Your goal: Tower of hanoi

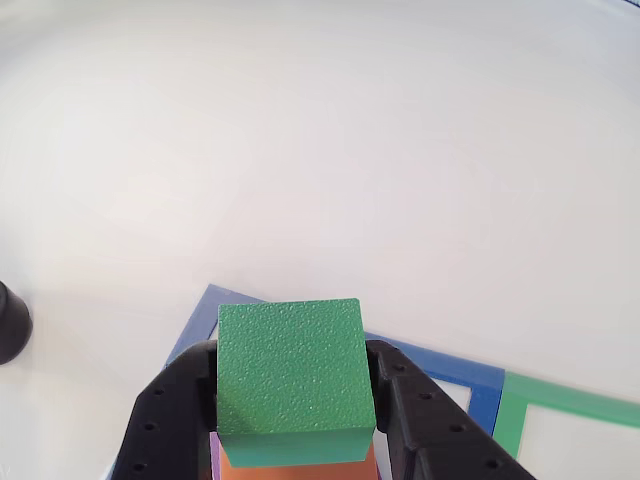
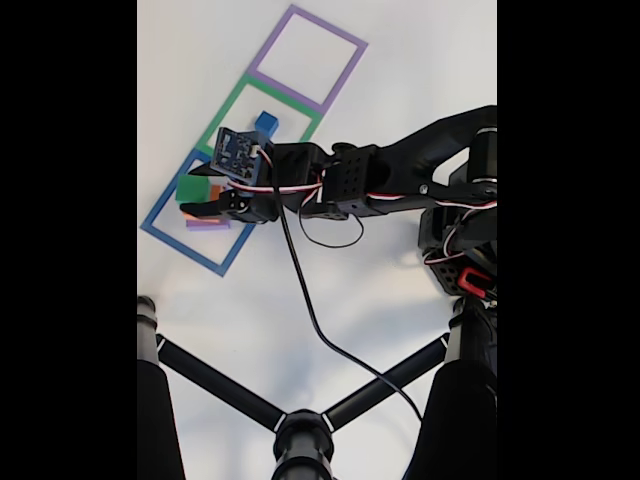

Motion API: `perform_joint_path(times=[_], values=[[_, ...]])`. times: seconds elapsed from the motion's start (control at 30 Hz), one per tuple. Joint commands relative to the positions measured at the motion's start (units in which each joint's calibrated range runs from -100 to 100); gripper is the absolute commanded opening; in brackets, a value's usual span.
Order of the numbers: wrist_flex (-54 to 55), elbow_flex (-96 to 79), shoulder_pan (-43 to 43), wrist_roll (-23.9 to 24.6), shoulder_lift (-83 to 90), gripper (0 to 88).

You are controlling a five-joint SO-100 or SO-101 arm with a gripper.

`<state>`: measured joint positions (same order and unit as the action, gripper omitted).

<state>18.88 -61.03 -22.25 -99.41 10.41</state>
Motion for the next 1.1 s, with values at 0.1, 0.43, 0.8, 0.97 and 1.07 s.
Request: perform_joint_path(times=[0.1,0.43,0.8,0.97,1.07], values=[[5.6,0.7,0.0,-0.6,-2.3,4.4],[7.1,0.3,0.1,-0.6,-4.5,4.3],[8.6,-0.9,0.3,-0.6,-5.2,8.6],[9.3,-0.9,0.6,-0.6,-5.8,18.4],[9.4,-0.9,0.8,-0.6,-5.7,21.6]])
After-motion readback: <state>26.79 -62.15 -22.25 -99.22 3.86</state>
